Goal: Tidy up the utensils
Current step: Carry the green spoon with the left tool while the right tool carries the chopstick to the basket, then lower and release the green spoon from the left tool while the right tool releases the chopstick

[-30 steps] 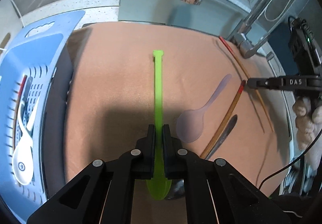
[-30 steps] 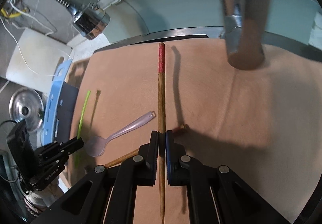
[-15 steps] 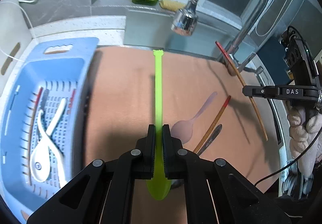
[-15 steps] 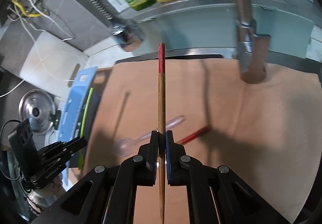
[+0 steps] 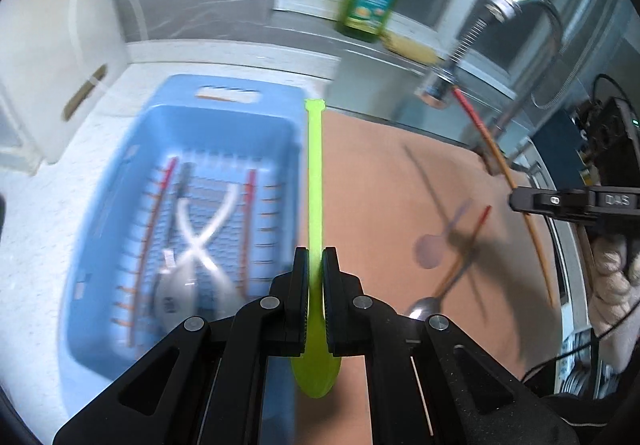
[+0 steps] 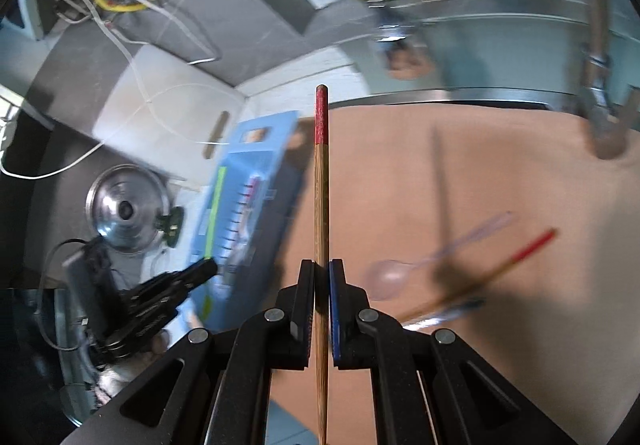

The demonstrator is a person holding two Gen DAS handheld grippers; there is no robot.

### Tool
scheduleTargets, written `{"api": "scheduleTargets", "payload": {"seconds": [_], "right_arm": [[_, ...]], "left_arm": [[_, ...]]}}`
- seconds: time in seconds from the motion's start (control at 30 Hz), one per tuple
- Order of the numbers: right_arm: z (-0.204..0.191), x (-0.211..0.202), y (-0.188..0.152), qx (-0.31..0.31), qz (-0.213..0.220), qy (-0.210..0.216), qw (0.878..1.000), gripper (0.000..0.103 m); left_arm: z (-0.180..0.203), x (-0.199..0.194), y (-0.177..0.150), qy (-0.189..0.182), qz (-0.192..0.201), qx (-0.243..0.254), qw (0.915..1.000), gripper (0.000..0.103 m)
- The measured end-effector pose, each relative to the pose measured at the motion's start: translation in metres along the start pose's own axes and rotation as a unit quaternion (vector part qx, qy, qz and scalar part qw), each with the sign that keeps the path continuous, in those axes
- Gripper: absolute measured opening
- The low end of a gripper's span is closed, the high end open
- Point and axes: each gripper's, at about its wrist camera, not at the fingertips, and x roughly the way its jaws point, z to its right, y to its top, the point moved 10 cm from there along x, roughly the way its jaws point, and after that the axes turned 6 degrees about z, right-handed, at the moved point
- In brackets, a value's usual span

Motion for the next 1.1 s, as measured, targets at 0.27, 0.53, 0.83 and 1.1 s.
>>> {"api": "scheduleTargets", "payload": {"seconds": [0.27,0.53,0.83,1.1], "right_arm": [[-0.078,0.065,-0.004,0.016,-0.024,0.041,0.999,0.006],[-0.11,0.135,-0.01,0.035,-0.053,0.025,0.998,0.006],[-0.113,0.194,-0.025,0.037,-0.081,-0.038,0.995,0.006],[-0.112,0.221,-0.023,0.023,-0.089,-0.085,0.992,0.006]], "left_arm": [[-0.067,-0.004,0.0,0.029,-0.006,-0.026,0.9992,0.005],[-0.103,0.008,-0.005,0.043,-0.024,-0.028,0.9984,0.005],[-0.115,0.028,-0.011,0.046,-0.048,-0.02,0.9976,0.005],[-0.125,0.038,-0.013,0.048,-0.06,-0.02,0.9968,0.005]]}}
